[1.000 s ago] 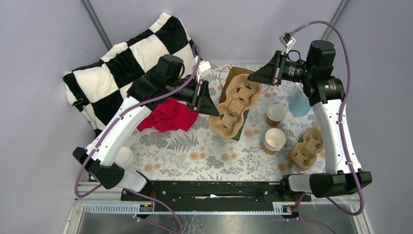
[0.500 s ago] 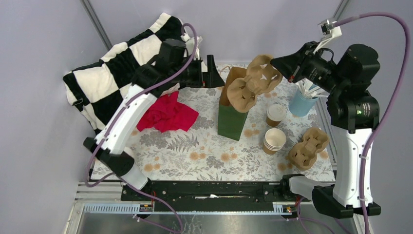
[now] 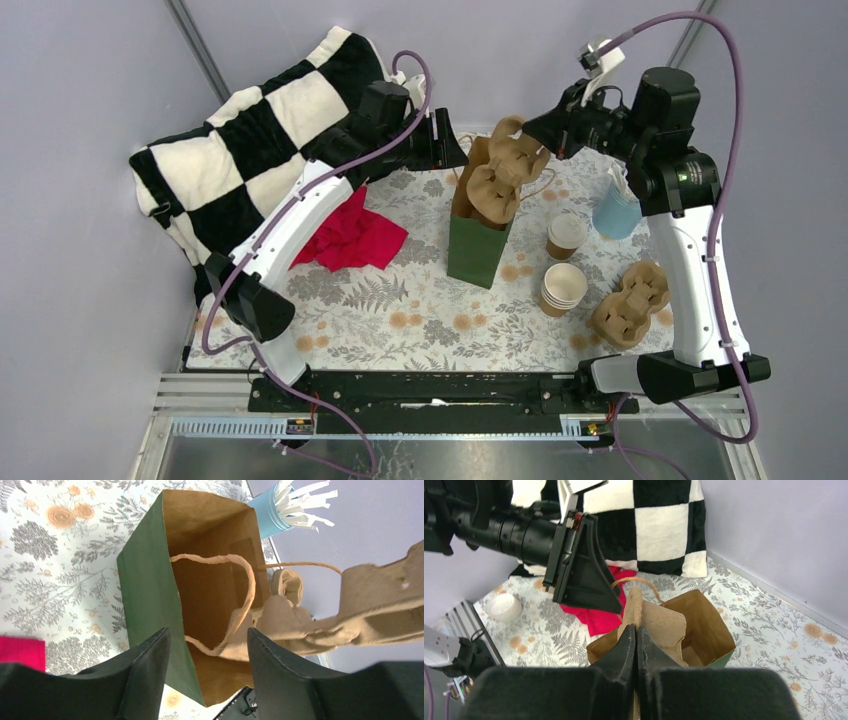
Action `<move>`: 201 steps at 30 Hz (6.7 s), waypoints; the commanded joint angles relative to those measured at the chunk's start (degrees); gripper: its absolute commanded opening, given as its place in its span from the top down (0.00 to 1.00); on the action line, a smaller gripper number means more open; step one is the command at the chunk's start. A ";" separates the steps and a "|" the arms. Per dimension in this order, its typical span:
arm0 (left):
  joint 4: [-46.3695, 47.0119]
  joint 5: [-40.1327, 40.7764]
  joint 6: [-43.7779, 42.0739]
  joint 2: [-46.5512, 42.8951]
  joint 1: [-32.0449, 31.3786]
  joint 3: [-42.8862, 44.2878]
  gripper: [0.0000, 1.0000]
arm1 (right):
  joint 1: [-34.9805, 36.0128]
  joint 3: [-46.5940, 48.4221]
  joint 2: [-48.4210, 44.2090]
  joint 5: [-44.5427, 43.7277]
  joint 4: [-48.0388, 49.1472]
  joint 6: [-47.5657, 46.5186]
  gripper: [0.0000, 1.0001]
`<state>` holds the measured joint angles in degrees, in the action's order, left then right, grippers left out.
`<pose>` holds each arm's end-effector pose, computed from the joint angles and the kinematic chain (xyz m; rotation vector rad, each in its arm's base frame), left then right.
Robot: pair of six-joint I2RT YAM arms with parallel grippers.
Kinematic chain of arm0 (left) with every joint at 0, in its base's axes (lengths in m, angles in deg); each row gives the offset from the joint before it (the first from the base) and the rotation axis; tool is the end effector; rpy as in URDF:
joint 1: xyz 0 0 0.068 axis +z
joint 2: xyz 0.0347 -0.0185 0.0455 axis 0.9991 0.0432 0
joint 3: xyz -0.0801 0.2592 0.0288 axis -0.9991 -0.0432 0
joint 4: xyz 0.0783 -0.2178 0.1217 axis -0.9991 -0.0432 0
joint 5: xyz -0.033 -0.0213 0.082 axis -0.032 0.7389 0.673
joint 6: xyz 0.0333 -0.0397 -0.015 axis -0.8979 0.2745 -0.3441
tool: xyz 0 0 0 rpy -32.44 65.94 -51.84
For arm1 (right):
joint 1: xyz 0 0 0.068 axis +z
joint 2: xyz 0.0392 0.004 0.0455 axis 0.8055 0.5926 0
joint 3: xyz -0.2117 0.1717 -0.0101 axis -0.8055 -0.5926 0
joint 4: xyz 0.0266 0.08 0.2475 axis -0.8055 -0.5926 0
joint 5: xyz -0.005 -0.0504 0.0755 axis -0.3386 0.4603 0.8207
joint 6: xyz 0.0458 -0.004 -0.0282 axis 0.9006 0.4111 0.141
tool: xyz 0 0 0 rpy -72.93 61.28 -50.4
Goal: Pack the takeout coffee
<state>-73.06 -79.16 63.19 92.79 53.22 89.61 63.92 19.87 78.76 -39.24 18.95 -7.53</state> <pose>0.3113 -0.2249 0.4318 0.2297 2.1962 -0.9919 0.2400 0.0651 0.5306 -0.6435 1.5545 0.6458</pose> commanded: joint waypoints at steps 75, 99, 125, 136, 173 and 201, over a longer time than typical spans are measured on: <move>7.93 -1.79 0.51 -31.64 5.04 -34.90 1.00 | 21.65 -18.70 16.03 10.77 3.80 -22.34 0.94; 6.03 -2.18 -0.82 -30.41 5.04 -33.99 1.00 | 26.44 -9.75 9.01 -17.47 1.72 -10.32 0.11; 5.69 -2.43 0.47 -28.65 5.04 -31.21 1.00 | 27.62 -5.46 2.75 -38.16 -19.94 32.72 0.37; 1.14 -2.46 1.04 -24.69 5.04 -14.01 1.00 | 27.66 5.06 3.51 -33.32 -13.69 32.49 1.00; 3.18 -12.48 6.16 -22.23 11.45 -6.18 1.00 | 16.98 -1.01 -0.02 -16.17 -2.56 41.46 1.00; 8.92 -10.37 14.88 -28.14 14.58 -22.27 1.00 | 14.34 -9.74 -1.08 -13.26 -4.97 41.86 1.00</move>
<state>-61.72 -92.78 74.66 64.11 67.40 76.28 78.26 21.55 79.35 -51.07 13.20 31.90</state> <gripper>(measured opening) 0.015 0.017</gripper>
